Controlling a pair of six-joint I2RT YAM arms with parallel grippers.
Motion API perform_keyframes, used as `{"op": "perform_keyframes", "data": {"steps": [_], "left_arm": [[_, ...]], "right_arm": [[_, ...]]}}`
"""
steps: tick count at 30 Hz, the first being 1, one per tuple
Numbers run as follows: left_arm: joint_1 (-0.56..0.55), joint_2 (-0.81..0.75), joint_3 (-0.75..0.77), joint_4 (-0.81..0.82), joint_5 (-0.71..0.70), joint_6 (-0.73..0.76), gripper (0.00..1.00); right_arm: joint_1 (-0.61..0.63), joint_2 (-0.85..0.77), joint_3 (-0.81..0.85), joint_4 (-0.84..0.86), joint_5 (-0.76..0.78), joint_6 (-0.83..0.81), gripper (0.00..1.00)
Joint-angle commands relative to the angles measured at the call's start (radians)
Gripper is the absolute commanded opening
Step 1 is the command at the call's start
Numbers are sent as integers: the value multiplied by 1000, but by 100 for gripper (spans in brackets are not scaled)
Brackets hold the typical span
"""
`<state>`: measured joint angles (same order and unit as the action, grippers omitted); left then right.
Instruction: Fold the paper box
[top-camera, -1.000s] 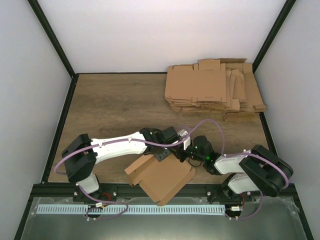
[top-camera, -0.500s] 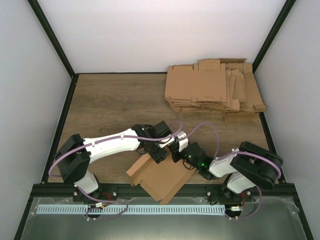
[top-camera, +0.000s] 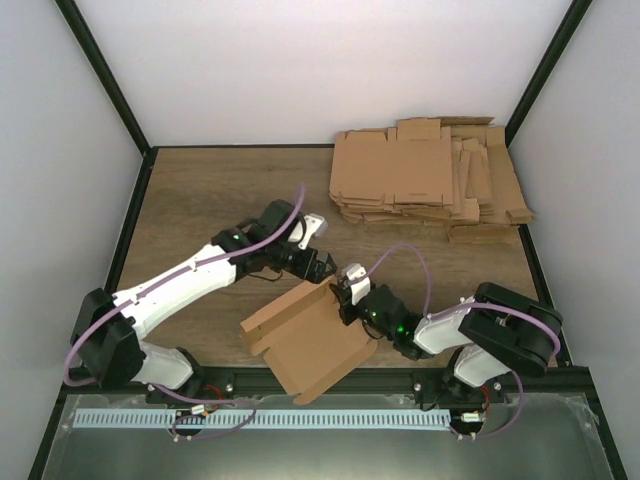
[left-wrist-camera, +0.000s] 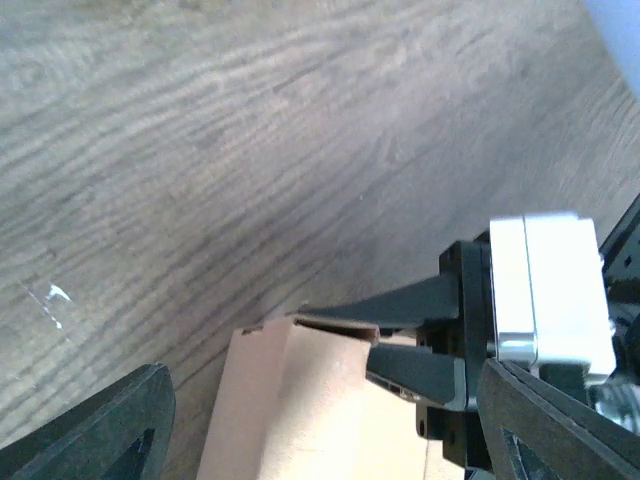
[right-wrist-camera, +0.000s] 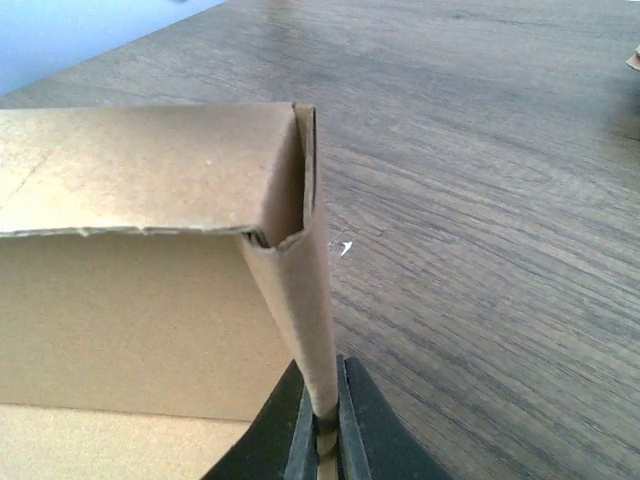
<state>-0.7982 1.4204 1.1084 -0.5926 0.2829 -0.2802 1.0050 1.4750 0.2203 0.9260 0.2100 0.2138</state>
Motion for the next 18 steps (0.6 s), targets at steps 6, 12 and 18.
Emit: {"op": "perform_keyframes", "data": {"steps": [6, 12, 18], "left_arm": [[117, -43, -82, 78, 68, -75, 70], [146, -58, -136, 114, 84, -93, 60], [189, -108, -176, 153, 93, -108, 57]], "right_arm": [[10, 5, 54, -7, 12, -42, 6], [10, 7, 61, -27, 16, -42, 6], [10, 8, 71, -44, 16, -44, 6]]}}
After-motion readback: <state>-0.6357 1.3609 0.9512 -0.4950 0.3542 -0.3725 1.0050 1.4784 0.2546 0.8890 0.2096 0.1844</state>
